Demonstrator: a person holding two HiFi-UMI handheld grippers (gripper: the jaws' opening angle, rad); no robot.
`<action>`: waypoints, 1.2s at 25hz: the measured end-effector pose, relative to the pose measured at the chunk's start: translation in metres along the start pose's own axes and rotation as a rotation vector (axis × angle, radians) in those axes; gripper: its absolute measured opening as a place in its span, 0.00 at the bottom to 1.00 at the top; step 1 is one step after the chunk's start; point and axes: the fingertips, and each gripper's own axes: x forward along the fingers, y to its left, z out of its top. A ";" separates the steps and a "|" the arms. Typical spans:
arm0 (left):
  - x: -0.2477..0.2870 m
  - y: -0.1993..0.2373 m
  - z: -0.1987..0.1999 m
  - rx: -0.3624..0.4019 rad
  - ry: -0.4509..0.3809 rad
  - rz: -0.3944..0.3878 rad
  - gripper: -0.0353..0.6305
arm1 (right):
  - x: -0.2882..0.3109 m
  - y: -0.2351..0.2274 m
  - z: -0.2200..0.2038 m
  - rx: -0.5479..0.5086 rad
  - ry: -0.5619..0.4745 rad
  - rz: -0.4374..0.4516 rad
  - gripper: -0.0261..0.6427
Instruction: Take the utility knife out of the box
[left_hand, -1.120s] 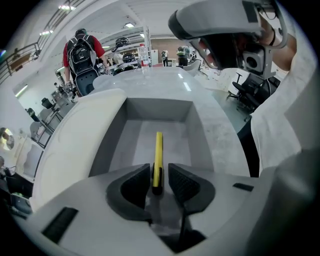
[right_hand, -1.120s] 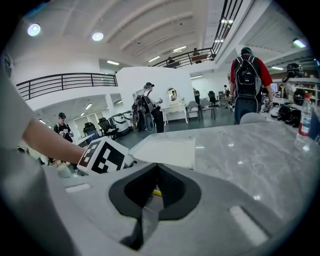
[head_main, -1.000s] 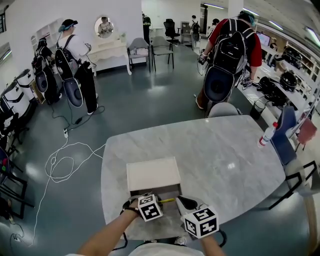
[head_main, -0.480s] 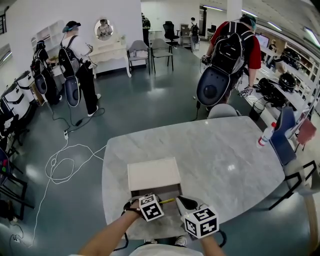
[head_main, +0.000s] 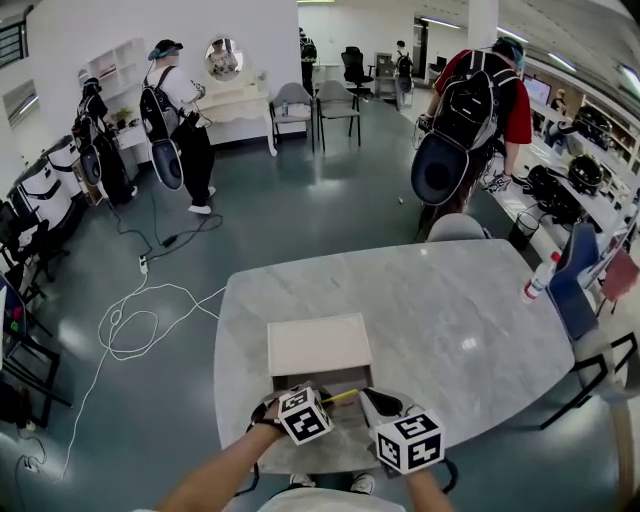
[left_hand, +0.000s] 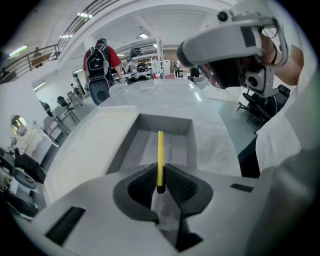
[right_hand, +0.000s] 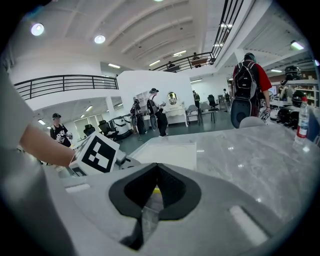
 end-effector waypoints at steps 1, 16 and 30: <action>-0.004 0.002 0.001 -0.015 -0.013 0.011 0.13 | 0.000 0.001 0.001 -0.002 -0.002 0.002 0.05; -0.079 0.030 0.024 -0.246 -0.239 0.220 0.13 | -0.002 0.016 0.027 -0.031 -0.054 0.046 0.05; -0.146 0.053 0.038 -0.514 -0.523 0.351 0.13 | -0.002 0.029 0.049 -0.054 -0.100 0.064 0.05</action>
